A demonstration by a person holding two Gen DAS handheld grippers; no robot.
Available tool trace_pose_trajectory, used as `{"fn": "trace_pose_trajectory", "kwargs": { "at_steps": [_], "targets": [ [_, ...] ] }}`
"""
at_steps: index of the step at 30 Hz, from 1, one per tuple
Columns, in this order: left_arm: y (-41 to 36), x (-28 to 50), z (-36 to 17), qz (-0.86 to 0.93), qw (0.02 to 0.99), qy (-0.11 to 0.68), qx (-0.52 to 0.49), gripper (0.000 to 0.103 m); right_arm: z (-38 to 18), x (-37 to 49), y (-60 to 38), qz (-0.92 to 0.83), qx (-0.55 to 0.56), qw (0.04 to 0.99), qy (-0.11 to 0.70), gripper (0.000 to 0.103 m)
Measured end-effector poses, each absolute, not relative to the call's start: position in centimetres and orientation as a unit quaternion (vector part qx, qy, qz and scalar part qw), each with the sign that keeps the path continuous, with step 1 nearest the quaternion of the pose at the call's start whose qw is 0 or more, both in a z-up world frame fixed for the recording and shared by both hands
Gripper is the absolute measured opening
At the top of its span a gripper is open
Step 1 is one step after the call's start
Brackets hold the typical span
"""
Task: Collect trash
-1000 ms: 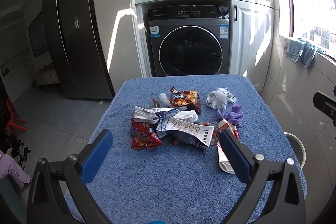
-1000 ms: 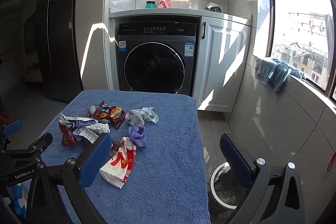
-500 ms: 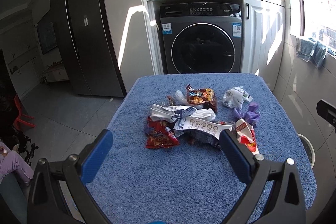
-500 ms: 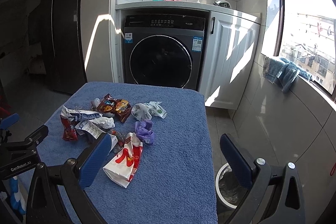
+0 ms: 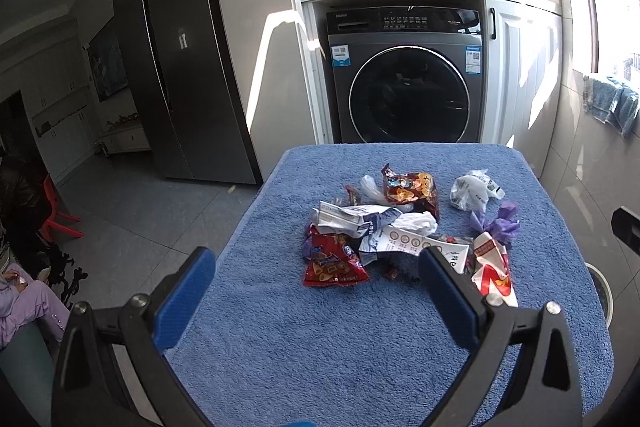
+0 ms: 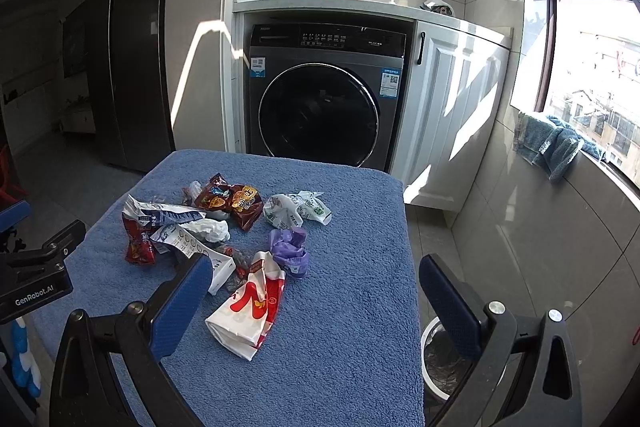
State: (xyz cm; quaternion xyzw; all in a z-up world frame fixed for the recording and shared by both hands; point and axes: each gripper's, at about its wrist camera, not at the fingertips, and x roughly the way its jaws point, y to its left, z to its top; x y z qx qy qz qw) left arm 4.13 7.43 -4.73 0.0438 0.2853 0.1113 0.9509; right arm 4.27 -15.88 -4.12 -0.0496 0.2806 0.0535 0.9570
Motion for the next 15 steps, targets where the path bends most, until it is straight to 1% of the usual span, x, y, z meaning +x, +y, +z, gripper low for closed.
{"fn": "trace_pose_trajectory", "kwargs": {
  "at_steps": [7, 15],
  "targets": [
    [8.8, 4.5, -5.3, 0.109, 0.948, 0.296, 0.03, 0.102, -4.4, 4.4, -15.9, 0.065, -0.045, 0.957, 0.281, 0.103],
    [11.5, 5.4, -7.3, 0.087, 0.935, 0.343, -0.002, 0.102, -5.9, 5.1, -15.6, 0.102, -0.03, 0.948, 0.299, 0.103]
  ]
}}
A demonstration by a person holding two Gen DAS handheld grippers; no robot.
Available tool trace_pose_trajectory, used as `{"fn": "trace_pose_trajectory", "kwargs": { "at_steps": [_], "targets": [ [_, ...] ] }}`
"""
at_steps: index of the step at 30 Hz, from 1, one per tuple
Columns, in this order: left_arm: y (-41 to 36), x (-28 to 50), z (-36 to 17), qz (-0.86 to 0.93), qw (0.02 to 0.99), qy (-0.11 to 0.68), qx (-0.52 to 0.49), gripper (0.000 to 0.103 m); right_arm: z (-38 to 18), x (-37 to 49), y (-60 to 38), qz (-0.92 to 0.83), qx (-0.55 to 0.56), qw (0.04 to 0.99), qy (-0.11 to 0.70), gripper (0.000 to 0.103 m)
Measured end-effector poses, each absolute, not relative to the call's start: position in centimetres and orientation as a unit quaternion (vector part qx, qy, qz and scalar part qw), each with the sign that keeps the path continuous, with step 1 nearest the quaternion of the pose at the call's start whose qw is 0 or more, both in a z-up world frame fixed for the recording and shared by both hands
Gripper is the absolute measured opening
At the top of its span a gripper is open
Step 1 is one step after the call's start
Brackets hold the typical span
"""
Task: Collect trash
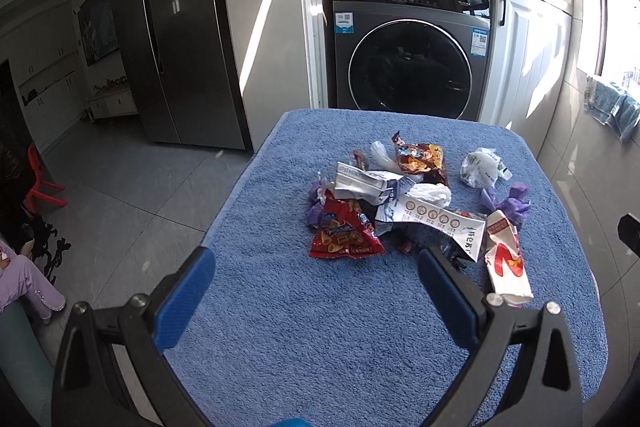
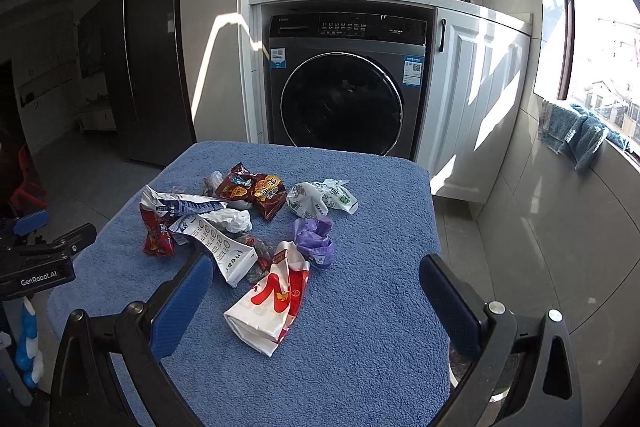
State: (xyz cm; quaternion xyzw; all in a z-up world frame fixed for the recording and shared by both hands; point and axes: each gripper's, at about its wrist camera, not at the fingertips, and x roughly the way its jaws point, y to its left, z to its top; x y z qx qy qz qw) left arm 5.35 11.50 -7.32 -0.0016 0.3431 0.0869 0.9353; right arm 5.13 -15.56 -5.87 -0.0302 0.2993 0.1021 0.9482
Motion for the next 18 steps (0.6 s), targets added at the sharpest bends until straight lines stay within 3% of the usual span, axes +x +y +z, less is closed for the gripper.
{"fn": "trace_pose_trajectory", "kwargs": {
  "at_steps": [18],
  "targets": [
    [13.4, 9.8, -15.6, 0.05, 0.901, 0.43, -0.033, 0.102, -10.6, 9.2, -14.1, 0.12, -0.032, 0.924, 0.362, 0.103]
  ]
}}
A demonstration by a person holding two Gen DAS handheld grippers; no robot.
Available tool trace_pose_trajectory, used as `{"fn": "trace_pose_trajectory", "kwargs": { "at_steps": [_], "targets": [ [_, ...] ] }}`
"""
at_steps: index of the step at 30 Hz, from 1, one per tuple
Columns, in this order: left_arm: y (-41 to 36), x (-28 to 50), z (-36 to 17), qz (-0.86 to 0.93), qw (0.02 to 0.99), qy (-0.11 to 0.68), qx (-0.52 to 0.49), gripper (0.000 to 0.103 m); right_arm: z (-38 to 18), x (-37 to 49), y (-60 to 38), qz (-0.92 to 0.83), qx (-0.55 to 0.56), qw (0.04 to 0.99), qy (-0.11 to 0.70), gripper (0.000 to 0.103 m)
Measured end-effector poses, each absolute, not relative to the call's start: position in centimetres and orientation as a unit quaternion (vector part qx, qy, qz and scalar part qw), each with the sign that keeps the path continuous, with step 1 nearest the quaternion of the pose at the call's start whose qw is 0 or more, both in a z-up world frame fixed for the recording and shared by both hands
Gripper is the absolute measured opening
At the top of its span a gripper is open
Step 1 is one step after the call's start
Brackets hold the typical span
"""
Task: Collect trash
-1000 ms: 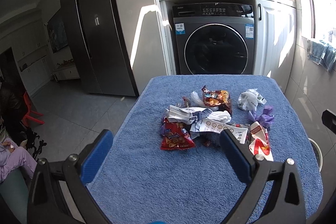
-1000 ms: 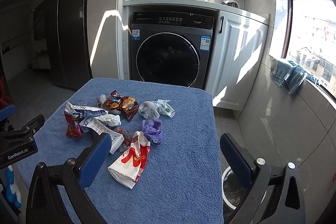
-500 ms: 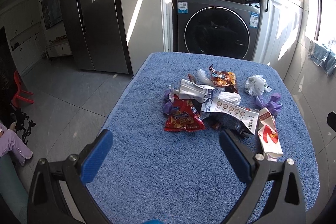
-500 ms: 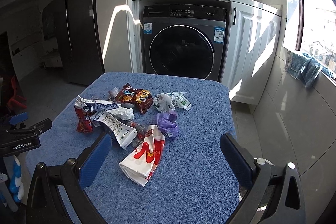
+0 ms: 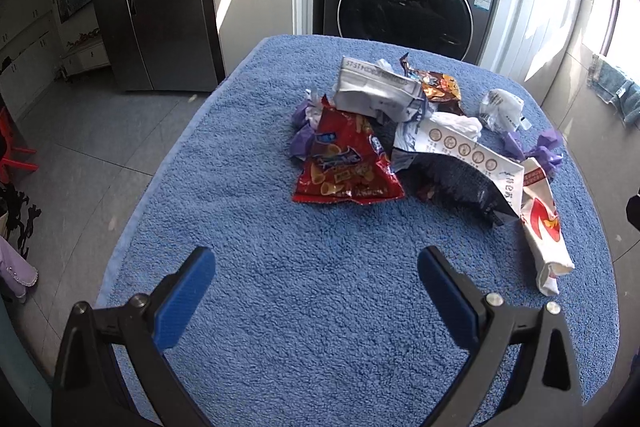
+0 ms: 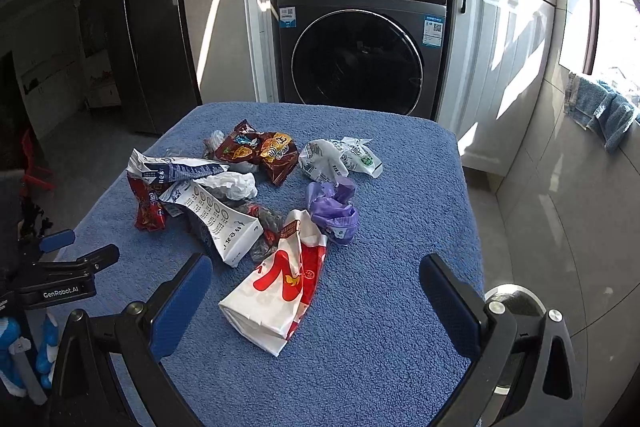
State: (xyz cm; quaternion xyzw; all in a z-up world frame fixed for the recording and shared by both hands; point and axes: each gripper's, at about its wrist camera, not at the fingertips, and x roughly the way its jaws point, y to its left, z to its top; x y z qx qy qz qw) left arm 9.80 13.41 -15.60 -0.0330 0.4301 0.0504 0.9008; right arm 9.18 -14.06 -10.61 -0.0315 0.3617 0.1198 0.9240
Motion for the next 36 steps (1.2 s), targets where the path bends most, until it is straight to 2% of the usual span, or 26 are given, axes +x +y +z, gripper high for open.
{"fn": "trace_pose_trajectory", "kwargs": {
  "at_steps": [15, 20, 26, 36],
  "targets": [
    [12.7, 12.4, -18.5, 0.025, 0.889, 0.454, -0.043, 0.101, -14.1, 12.0, -12.5, 0.145, -0.035, 0.903, 0.403, 0.103],
    [11.6, 11.5, -14.7, 0.032, 0.912, 0.404, -0.066, 0.101, -14.3, 11.8, -11.8, 0.152, -0.042, 0.9, 0.407, 0.103],
    [9.4, 11.9, -7.4, 0.152, 0.949, 0.27, -0.049, 0.102, -13.5, 11.4, -10.5, 0.141, -0.055, 0.903, 0.403, 0.103],
    [5.8, 13.8, -3.8, 0.205, 0.938, 0.275, -0.051, 0.102, -9.9, 10.1, -8.8, 0.071, -0.105, 0.93, 0.345, 0.103]
  ]
}}
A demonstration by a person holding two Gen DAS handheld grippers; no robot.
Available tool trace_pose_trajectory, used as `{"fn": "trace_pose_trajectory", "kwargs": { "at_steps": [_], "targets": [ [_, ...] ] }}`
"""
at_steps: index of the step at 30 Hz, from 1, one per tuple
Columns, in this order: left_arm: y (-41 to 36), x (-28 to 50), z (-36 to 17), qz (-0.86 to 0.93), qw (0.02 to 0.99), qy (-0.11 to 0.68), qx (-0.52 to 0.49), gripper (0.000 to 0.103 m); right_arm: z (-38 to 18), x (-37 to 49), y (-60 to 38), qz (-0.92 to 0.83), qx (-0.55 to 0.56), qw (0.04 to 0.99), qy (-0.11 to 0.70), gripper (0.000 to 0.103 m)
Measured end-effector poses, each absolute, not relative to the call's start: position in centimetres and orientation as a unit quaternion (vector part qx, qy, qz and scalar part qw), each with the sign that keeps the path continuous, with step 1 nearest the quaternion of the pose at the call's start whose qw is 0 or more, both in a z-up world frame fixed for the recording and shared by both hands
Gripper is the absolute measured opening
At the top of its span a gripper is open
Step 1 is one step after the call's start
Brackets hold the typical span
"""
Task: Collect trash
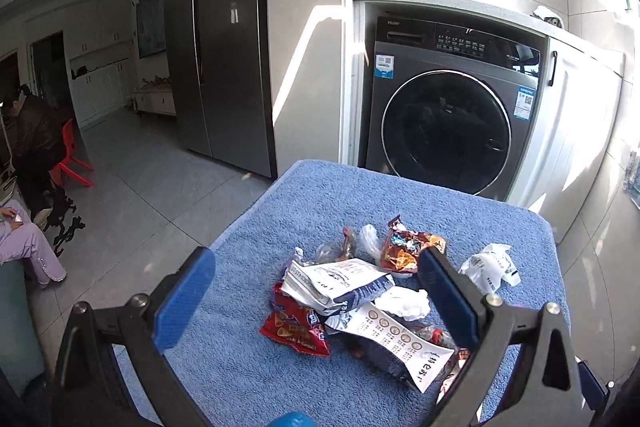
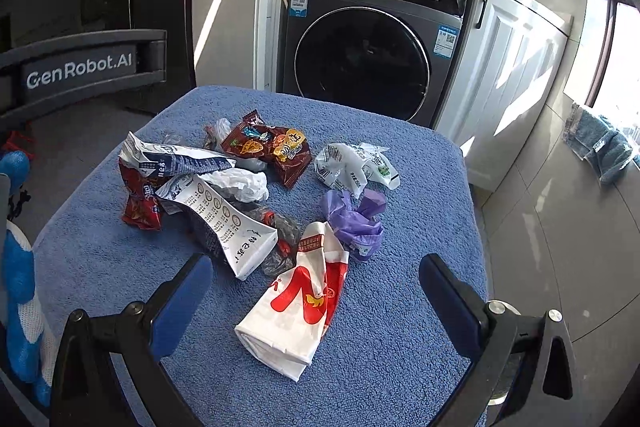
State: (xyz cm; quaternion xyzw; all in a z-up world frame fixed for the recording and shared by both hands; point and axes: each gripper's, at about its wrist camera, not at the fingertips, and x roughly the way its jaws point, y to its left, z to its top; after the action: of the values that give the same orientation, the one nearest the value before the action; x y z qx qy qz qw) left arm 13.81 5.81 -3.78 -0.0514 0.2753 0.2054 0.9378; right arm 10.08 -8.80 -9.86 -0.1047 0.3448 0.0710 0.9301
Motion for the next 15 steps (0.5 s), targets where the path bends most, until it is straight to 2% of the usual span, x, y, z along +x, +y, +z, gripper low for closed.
{"fn": "trace_pose_trajectory", "kwargs": {
  "at_steps": [4, 12, 15],
  "targets": [
    [6.3, 14.9, -3.2, 0.286, 0.922, 0.259, -0.034, 0.102, -8.1, 9.7, -8.4, 0.032, -0.102, 0.946, 0.305, 0.103],
    [7.1, 16.3, 1.1, 0.465, 0.872, 0.149, 0.018, 0.102, -5.3, 10.3, -5.9, 0.002, -0.106, 0.962, 0.25, 0.103],
    [8.8, 16.6, 2.5, 0.505, 0.85, 0.148, 0.004, 0.102, -4.7, 10.0, -4.6, -0.012, -0.129, 0.966, 0.224, 0.103]
  ]
}}
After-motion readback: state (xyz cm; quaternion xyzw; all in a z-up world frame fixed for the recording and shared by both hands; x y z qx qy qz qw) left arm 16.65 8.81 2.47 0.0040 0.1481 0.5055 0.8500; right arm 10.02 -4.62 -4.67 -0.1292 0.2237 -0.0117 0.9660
